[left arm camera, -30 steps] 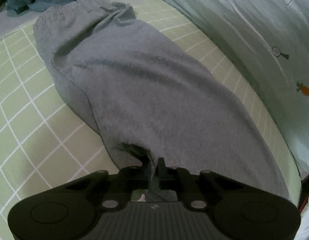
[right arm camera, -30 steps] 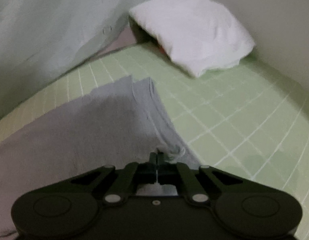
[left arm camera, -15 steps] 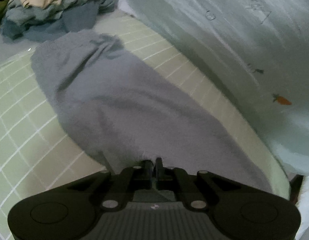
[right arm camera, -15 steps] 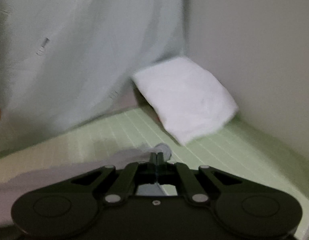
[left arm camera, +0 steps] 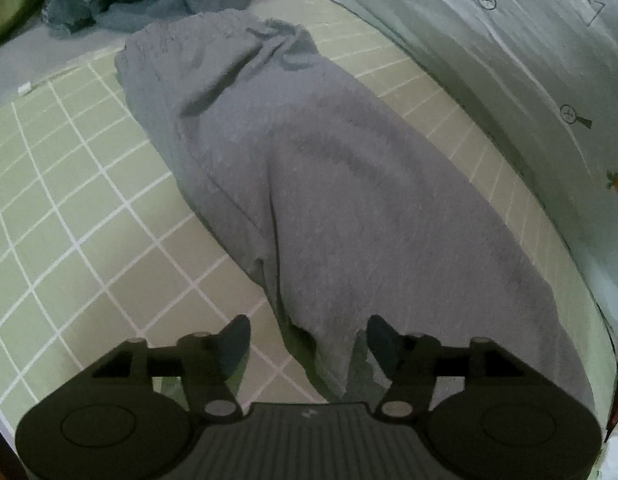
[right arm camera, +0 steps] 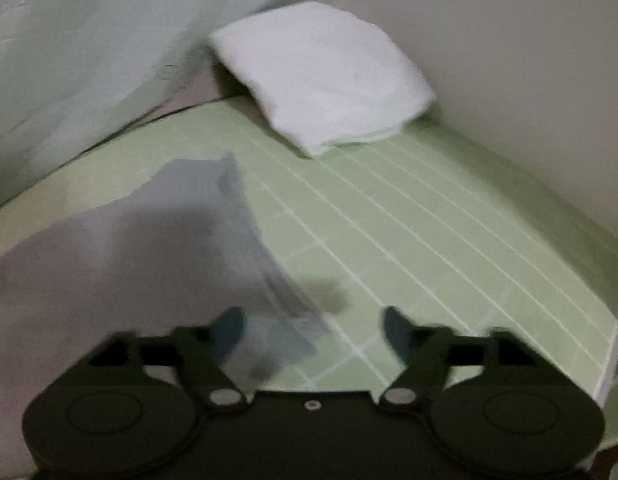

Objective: Fold clothes

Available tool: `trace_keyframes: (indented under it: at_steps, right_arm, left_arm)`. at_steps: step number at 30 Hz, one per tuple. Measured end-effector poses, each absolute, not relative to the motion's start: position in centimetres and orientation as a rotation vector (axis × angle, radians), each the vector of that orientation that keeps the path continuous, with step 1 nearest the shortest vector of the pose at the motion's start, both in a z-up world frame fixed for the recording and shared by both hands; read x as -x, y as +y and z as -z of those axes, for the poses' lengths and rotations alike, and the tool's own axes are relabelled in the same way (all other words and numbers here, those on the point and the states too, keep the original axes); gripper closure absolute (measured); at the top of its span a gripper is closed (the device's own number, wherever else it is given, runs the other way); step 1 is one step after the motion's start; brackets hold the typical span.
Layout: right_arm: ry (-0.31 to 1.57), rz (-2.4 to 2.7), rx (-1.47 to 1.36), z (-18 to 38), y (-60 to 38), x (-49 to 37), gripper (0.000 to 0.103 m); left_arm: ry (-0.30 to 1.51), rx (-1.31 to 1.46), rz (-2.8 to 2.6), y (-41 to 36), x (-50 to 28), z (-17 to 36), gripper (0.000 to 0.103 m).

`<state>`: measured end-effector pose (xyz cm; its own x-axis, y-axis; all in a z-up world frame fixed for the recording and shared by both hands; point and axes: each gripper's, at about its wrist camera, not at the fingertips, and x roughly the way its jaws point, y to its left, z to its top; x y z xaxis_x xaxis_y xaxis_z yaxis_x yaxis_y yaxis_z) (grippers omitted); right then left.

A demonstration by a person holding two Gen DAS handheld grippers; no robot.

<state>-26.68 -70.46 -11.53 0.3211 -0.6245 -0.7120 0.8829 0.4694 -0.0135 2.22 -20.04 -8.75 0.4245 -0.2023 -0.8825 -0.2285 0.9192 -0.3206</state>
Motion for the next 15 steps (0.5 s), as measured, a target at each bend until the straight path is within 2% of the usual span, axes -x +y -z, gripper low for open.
trace_keyframes:
  at_steps: [2,8,15]
  right_arm:
    - [0.695,0.98,-0.39,11.4,-69.5,26.2,0.0]
    - [0.743,0.846,-0.362,12.3,-65.5,25.5,0.0]
    - [0.799,0.8,-0.372,13.0,-59.9,24.6,0.0]
  left_arm:
    - [1.125,0.425,-0.031,-19.6,-1.5,8.6,0.024]
    - [1.07,0.412,-0.069,-17.5,0.8,7.8,0.014]
    - [1.061,0.439,-0.111,-11.1,2.1,7.3,0.014]
